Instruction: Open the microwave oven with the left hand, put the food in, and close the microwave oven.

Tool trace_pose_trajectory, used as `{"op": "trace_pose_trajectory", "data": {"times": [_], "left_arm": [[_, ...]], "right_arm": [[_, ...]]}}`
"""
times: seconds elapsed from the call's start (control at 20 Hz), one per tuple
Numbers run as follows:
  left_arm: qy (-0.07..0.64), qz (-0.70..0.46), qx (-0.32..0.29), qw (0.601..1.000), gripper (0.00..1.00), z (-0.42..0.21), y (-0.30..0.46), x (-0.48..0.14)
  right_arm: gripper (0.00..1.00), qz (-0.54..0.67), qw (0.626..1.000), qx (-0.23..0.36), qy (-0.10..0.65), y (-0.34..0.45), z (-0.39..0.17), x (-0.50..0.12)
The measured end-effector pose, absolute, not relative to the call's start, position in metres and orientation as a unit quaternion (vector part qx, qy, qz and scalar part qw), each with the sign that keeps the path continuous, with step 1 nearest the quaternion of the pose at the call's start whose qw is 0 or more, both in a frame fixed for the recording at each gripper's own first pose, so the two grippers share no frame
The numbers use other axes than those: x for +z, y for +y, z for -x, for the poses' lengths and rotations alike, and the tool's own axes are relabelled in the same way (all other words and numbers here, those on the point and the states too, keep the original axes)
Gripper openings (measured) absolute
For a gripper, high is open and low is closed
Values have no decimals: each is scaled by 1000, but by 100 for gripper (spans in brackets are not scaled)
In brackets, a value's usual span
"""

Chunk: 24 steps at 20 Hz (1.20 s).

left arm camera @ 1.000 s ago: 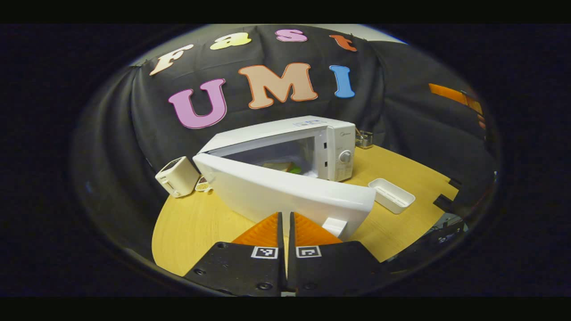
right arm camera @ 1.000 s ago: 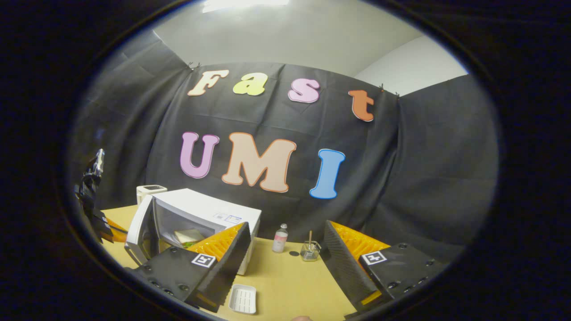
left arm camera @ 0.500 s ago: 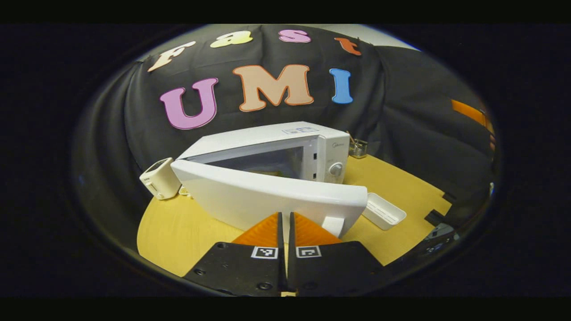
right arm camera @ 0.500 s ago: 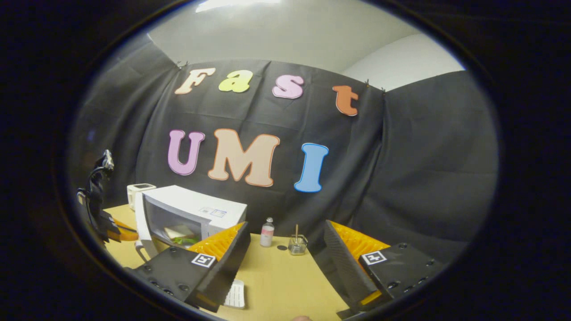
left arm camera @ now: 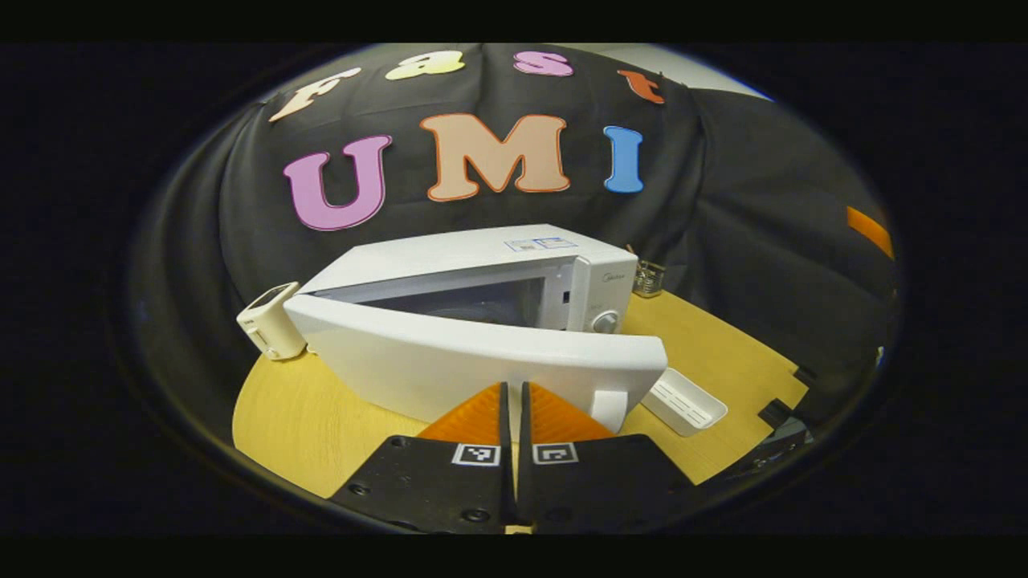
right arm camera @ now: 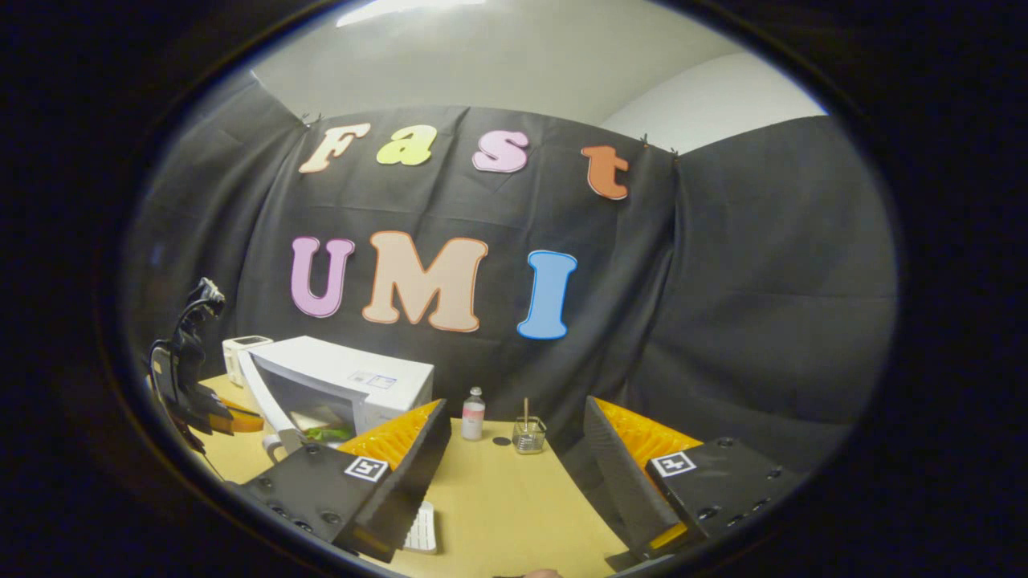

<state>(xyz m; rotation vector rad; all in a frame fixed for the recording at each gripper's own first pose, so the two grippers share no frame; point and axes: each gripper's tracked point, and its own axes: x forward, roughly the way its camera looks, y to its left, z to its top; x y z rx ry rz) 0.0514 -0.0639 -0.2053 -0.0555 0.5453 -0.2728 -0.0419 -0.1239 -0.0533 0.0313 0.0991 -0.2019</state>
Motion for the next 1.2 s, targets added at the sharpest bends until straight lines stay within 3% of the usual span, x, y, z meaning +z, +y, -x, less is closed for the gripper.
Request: {"op": "trace_pose_trajectory", "data": {"times": [0.75, 1.2], "left_arm": [[253, 28, -147, 956, 2, -120, -99, -197], [258, -18, -119, 959, 1, -170, -104, -212]], "right_arm": [[96, -56, 987, -144, 52, -165, 66, -57], [96, -54, 986, -149, 55, -167, 71, -58]]}}
